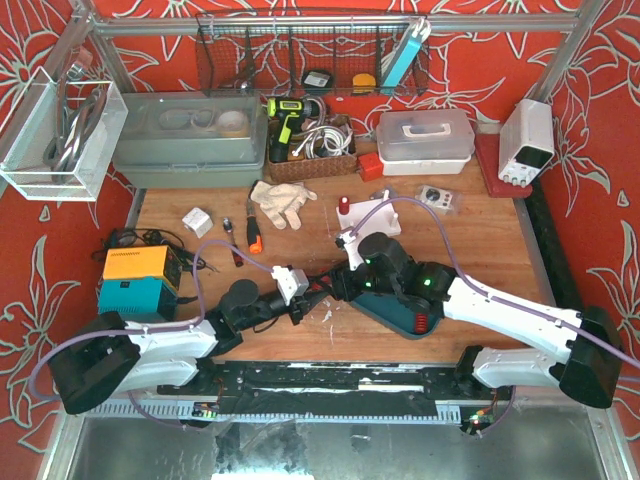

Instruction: Install the large spring

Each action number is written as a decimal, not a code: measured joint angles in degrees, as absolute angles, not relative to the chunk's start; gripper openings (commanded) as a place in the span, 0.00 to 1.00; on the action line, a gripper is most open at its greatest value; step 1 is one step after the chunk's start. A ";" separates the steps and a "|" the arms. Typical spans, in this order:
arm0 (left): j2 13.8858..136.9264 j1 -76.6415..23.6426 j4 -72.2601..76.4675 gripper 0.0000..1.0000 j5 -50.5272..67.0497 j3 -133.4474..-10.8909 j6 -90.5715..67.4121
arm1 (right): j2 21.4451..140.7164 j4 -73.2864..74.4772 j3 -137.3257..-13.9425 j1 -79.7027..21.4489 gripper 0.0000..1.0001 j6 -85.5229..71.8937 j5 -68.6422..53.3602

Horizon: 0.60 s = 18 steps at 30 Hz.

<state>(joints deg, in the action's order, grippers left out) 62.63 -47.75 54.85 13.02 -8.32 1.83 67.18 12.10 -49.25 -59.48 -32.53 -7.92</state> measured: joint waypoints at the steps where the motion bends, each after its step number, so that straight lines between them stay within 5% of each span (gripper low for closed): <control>1: 62.63 -47.79 55.29 0.00 13.02 -8.16 2.22 | 67.16 12.08 -49.25 -59.40 0.65 -32.47 -8.58; 6: 62.65 -48.03 56.42 0.00 13.32 -7.77 3.27 | 67.40 11.90 -49.25 -59.11 0.63 -32.38 -10.81; 15: 62.76 -48.07 56.73 0.00 13.19 -7.77 3.68 | 69.28 8.62 -49.08 -58.76 0.37 -32.71 -14.63; 18: 63.18 -48.07 56.75 0.00 12.78 -7.77 3.70 | 69.08 6.96 -48.27 -58.72 0.19 -32.99 -14.59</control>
<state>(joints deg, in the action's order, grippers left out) 63.18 -48.07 56.75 12.78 -7.77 3.70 69.08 6.96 -48.27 -58.72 -32.99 -14.59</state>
